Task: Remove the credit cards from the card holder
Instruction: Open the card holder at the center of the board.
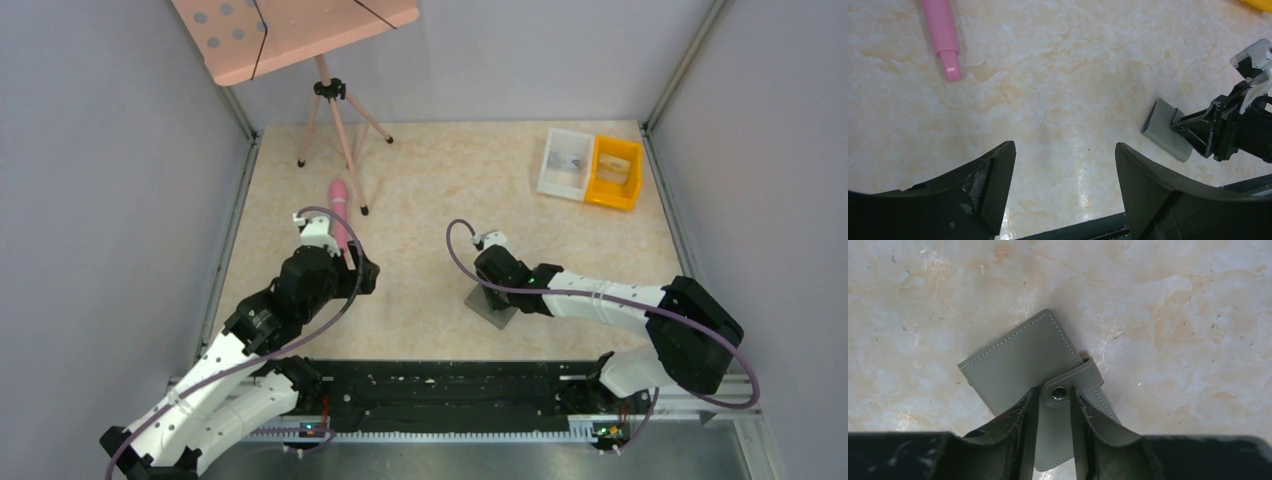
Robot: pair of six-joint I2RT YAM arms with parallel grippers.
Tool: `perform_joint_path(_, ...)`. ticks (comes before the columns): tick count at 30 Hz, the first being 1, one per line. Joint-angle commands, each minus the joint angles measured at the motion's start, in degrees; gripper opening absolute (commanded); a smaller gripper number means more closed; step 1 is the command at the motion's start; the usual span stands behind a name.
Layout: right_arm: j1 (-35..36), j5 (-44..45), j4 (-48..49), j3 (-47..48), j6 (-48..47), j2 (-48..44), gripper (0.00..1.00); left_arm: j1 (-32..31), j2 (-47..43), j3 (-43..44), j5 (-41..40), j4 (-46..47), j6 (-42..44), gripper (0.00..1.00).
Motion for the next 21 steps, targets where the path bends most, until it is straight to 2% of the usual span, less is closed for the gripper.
perform_joint_path(1, 1.08, 2.36, -0.29, 2.01, 1.12, 0.26, 0.26, -0.08, 0.38, -0.4, 0.97, 2.29, -1.16, 0.78)
perform_joint_path(8, 1.11, 1.13, 0.6, 1.94, 2.56, -1.43, 0.0, -0.1, -0.06, -0.98, 1.43, 2.52, -1.68, 0.77)
perform_joint_path(16, 1.17, -3.02, 4.44, 1.92, 6.92, -3.59, 0.0, -0.08, 1.4, -2.62, 3.8, 4.38, -3.52, 0.76)
perform_joint_path(21, 1.08, -6.48, 8.72, 0.79, 10.48, -5.28, 0.0, -0.08, 2.67, -5.3, 8.14, 7.45, -6.35, 0.75)
